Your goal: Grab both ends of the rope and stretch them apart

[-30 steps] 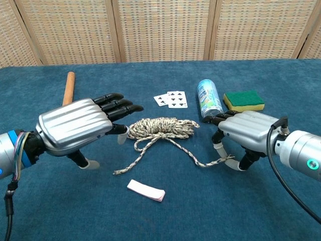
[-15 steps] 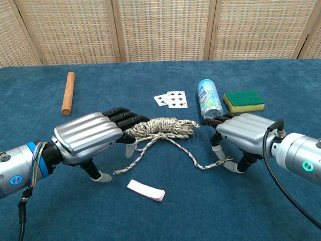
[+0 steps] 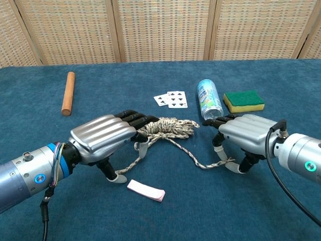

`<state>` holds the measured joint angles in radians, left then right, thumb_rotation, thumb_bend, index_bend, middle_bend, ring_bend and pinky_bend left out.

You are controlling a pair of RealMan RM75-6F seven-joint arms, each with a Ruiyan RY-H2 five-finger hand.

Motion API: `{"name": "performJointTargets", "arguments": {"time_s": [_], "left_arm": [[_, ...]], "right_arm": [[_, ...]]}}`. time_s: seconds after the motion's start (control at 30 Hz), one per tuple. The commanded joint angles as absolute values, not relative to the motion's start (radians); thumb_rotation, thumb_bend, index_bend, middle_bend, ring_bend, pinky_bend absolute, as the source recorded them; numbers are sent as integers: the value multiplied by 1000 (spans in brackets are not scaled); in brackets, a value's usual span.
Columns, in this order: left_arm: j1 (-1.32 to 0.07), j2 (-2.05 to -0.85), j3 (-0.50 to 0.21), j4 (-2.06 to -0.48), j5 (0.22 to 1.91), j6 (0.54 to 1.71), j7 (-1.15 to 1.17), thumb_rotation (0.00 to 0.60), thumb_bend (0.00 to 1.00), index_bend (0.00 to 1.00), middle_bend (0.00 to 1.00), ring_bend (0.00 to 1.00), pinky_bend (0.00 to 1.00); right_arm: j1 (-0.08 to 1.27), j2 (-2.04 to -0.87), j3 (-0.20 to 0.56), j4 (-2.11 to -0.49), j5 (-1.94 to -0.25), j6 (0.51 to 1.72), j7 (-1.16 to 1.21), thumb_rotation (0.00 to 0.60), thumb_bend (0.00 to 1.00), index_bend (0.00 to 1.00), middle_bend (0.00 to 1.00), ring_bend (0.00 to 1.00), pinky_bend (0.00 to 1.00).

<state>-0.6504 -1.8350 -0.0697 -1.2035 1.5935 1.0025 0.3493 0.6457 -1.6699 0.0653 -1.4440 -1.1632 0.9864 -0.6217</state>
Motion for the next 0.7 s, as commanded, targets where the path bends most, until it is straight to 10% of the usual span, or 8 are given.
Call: {"name": "performJointTargets", "arguments": {"time_s": [0.03,0.7], "left_arm": [[-656,-1841,-72,-1197,1581,998,359,600,114,465,0,0,0],[-673,-1821,-109,-1110,1484,996,315,600,114,466,0,0,0]], "right_arm": [[645,-1668,65,-1442,-1163,986,-618,600,492,658,0,0,0],[644,-1680,58,-1423,-1171,982,-597,600,492,660,0,0,0]]}}
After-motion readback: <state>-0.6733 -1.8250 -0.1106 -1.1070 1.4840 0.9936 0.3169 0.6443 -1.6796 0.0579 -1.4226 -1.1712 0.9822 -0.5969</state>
